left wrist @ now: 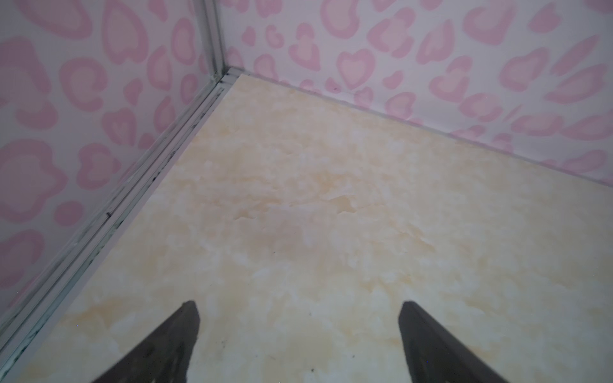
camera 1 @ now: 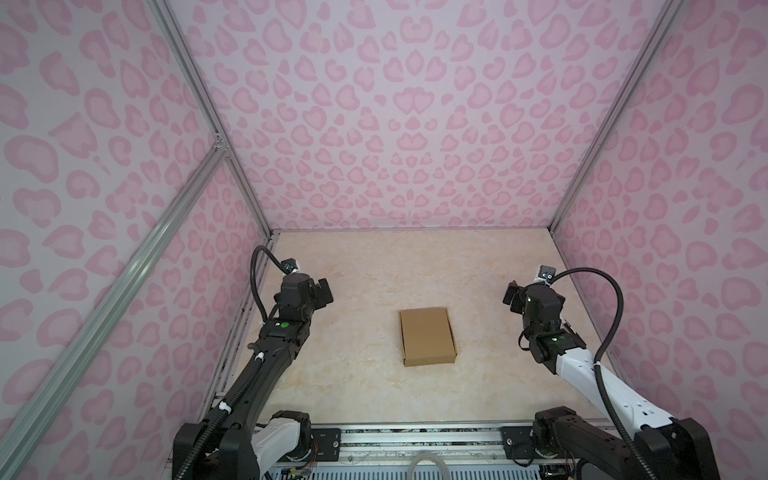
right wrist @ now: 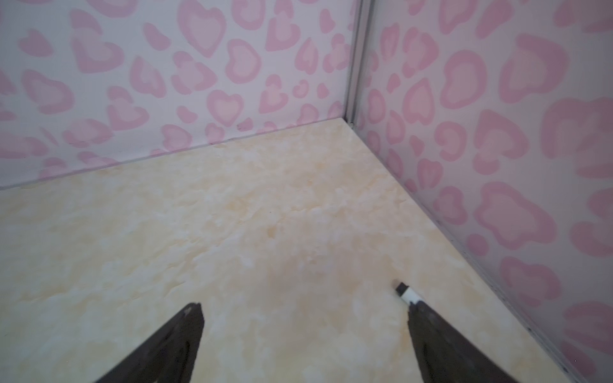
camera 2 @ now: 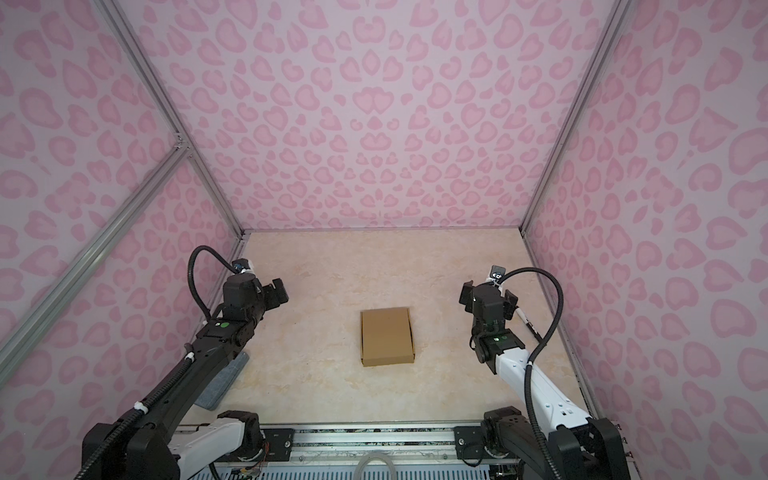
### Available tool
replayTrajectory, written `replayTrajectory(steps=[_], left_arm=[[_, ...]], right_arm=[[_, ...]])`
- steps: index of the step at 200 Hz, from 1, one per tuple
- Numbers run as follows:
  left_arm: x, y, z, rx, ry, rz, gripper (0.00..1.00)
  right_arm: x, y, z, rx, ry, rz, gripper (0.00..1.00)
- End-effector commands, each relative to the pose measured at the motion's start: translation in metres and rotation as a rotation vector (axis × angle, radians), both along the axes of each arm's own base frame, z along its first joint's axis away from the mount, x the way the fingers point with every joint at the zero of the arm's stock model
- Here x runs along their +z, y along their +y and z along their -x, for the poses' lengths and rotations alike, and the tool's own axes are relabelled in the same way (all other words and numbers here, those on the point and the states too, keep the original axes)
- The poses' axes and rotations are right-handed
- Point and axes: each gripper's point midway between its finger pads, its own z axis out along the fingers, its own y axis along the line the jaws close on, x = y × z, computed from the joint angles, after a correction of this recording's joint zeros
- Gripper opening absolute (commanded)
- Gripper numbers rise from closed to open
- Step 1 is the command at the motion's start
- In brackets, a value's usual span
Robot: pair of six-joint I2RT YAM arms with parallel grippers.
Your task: Fold the paper box
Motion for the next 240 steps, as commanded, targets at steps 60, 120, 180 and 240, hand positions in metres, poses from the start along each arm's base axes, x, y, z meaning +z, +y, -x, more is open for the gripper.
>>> replayTrajectory(steps=[60,120,180,240], left_arm=[[-0.035,0.050,-0.015,0.102,-0.102,-0.088,0.97],[-0.041,0.036,-0.032,-0.045,-0.256,-0.086,0.97],[-0.054,0.007,-0.037,-0.190,-0.280,-0.130,0.97],[-0.050,0.027,-0.026,-0.004,-0.297,-0.188,0.97]], right_arm=[[-0.040,-0.050,-0.010,-0.119,-0.128,0.030,0.99],[-0.068,-0.023,-0.034,0.075,-0.068,0.023,0.99],[-0.072,-0.014,-0.033,0.143,-0.108,0.026,0.99],[-0.071,-0.017,-0.030,0.120,-0.121,0.026,0.99]])
